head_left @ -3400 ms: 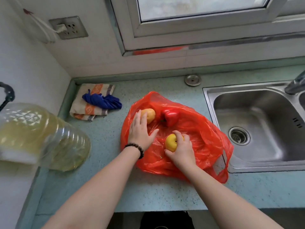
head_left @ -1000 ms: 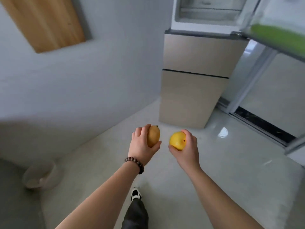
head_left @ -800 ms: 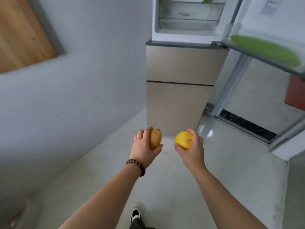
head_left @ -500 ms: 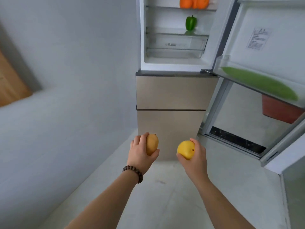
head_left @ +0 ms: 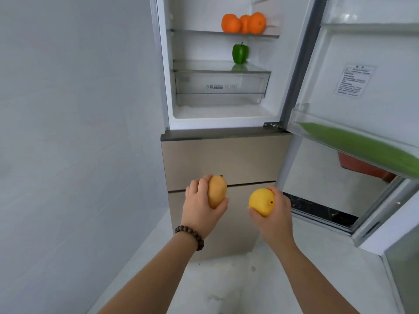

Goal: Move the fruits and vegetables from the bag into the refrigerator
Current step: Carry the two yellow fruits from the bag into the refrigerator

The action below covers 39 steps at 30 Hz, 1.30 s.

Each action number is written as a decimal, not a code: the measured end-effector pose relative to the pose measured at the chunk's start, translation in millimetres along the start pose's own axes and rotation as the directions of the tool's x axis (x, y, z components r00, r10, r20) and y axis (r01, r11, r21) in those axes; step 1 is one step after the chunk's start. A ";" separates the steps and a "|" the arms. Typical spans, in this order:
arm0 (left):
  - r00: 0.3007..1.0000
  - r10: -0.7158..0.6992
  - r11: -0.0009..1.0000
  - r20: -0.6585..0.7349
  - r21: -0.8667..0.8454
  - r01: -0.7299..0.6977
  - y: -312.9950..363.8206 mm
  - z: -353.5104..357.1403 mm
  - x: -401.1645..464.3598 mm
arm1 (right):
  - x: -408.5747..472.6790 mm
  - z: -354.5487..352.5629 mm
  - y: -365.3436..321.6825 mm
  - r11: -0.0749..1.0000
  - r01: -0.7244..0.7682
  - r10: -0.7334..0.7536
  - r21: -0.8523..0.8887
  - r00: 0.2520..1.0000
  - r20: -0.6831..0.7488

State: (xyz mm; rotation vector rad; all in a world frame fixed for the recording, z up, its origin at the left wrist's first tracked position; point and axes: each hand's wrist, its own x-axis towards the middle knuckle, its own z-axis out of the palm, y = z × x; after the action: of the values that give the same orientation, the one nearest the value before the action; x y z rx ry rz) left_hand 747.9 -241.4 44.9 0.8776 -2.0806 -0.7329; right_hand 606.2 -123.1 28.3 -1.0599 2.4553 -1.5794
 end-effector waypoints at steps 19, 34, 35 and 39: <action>0.884 0.388 0.921 -0.262 0.092 -0.377 52.8 5.3 380.4 | 356.5 37.9 -107.8 0.935 0.338 -0.320 0.107 0.935 -0.153; 0.723 0.482 0.869 -0.495 0.373 -0.325 44.4 -62.4 590.2 | 586.7 86.4 -274.5 0.794 0.597 -0.577 0.118 0.800 -0.166; 0.724 0.472 0.871 -0.504 0.392 -0.295 40.0 -60.9 595.8 | 601.8 93.5 -285.4 0.798 0.593 -0.584 0.107 0.805 -0.109; 0.702 0.463 0.855 -0.541 0.481 -0.194 33.2 -48.4 603.0 | 663.8 133.5 -318.2 0.816 0.571 -0.578 0.094 0.804 0.141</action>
State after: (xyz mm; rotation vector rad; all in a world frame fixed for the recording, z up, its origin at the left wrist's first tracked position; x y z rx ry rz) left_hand 483.3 -696.8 344.4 0.7705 -1.6794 0.2035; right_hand 313.3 -678.5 435.2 -1.9797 2.0769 -1.5693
